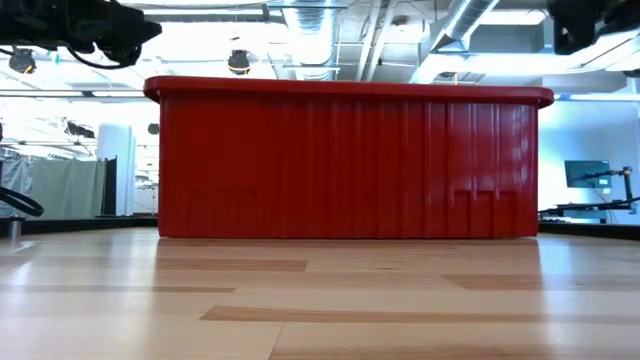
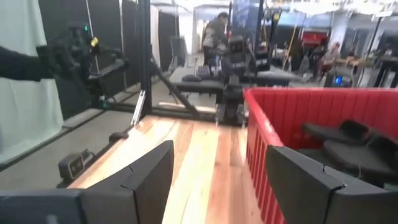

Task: Pick and place slides into bin
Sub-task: Return to Home Position

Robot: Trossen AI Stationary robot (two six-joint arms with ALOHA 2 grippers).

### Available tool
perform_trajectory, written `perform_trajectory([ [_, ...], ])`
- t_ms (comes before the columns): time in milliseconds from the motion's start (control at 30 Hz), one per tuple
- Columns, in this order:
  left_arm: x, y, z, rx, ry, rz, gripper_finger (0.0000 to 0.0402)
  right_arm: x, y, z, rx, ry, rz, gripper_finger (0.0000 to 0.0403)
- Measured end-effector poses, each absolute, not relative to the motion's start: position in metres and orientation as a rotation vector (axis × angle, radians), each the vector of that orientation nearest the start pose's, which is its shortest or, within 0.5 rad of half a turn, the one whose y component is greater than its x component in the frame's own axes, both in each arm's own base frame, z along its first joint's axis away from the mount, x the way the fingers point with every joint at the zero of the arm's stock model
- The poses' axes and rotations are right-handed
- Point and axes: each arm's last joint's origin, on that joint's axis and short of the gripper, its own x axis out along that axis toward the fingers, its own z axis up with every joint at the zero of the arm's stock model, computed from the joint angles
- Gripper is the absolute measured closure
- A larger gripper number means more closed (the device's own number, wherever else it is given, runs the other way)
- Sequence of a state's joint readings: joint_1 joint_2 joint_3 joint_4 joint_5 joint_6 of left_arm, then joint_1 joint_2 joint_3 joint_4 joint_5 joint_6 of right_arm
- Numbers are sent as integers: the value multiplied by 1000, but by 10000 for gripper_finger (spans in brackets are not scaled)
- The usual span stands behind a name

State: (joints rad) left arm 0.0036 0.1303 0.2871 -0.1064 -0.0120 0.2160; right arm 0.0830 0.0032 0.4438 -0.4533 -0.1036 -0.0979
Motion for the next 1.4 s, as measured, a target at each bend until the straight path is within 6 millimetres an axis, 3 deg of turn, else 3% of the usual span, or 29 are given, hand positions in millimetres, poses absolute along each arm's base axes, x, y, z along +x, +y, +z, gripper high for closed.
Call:
perform_trajectory([
  [433,87,1,241,172,-53,19,246,48,7,260,-105,21,191,163],
  [800,84,0,262,111,-280,2,246,48,7,260,-105,21,191,163],
  [1133,85,0,258,92,-235,-7,246,48,7,260,-104,21,191,163],
  [1400,86,3,254,-70,-199,82,246,48,7,260,-104,22,191,163],
])
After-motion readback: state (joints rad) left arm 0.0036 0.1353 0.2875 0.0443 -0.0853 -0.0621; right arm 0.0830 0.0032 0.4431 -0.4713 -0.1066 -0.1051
